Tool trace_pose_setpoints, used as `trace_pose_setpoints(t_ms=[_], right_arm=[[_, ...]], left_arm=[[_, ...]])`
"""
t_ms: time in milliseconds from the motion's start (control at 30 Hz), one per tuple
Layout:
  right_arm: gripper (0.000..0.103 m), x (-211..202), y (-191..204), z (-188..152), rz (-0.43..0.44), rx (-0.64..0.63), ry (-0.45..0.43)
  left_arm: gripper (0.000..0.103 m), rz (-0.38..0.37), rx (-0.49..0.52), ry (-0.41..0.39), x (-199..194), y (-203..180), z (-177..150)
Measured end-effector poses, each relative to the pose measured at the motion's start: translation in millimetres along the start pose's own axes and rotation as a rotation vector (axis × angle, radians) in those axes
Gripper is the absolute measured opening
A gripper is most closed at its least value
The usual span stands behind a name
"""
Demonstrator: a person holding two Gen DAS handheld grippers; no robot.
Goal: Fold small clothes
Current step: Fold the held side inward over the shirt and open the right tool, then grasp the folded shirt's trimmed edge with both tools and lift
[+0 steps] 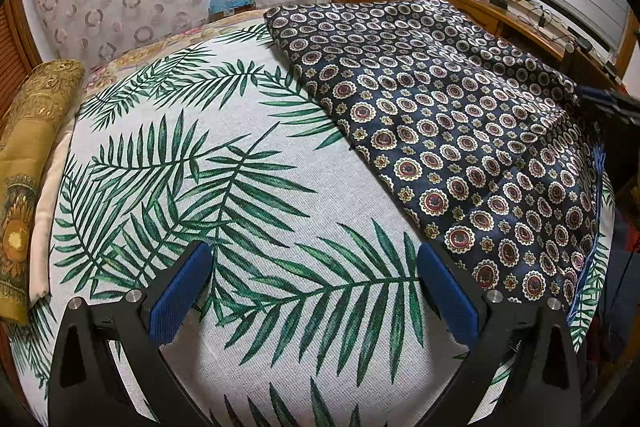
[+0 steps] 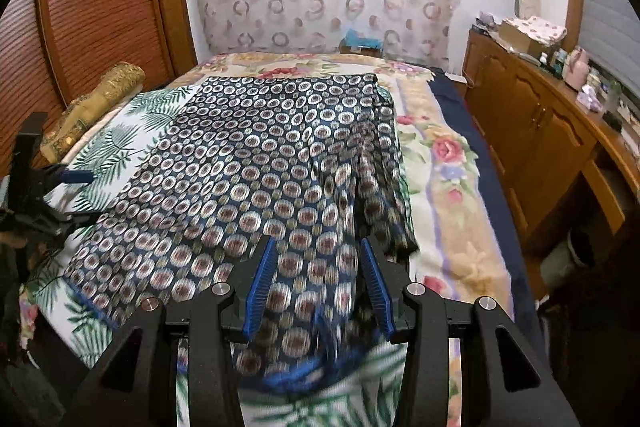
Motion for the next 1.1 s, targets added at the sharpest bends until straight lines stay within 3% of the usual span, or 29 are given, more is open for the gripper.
trace_pose_setpoints(t_ms=[67, 167, 267, 367, 433, 533, 733, 900, 967, 1000, 1033, 1100], right_arm=[[0.046, -10, -4, -8, 0.001, 0.025, -0.010], [0.055, -22, -7, -22, -0.011, 0.051, -0.022], [0.055, -29, -6, -32, -0.017, 0.060, -0.015], [0.055, -39, -3, -37, -0.012, 0.073, -0.019], [0.055, -43, 0, -42, -0.001, 0.081, -0.020], [0.055, -48, 3, -45, 0.003, 0.081, -0.022], [0.055, -49, 6, -48, 0.028, 0.086, -0.021], [0.055, -49, 9, -48, 0.041, 0.103, -0.028], [0.055, -49, 10, -48, 0.046, 0.104, -0.031], [0.055, -50, 10, -48, 0.046, 0.103, -0.032], [0.055, -50, 11, -48, 0.048, 0.100, -0.032], [0.055, -51, 16, -47, 0.058, 0.082, -0.038]], left_arm=[[0.103, 0.005, -0.006, 0.004, -2, -1, -1], [0.099, -0.008, -0.014, -0.023, -15, -8, -5], [0.093, -0.094, -0.036, -0.071, -38, -21, -6], [0.078, -0.163, -0.038, -0.086, -55, -37, -9], [0.062, -0.195, -0.032, -0.086, -62, -48, -14], [0.049, -0.225, -0.033, -0.078, -67, -61, -21], [0.045, -0.250, -0.048, -0.020, -59, -75, -40], [0.045, -0.251, -0.039, -0.025, -61, -81, -41], [0.032, -0.267, -0.032, -0.026, -61, -85, -41], [0.015, -0.283, -0.035, -0.013, -60, -87, -41], [0.006, -0.279, -0.033, -0.017, -60, -88, -39], [0.004, -0.295, -0.039, -0.043, -67, -88, -31]])
Point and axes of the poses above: each gripper's, at about its wrist camera, not at the fingertips, and x roughly the way its jaws point, y to its left, z to its top, the point moved 9 cm from there along x, roughly the way its jaws point, and after that the axes turned 8 degrees about z, right-handed, at the moved point
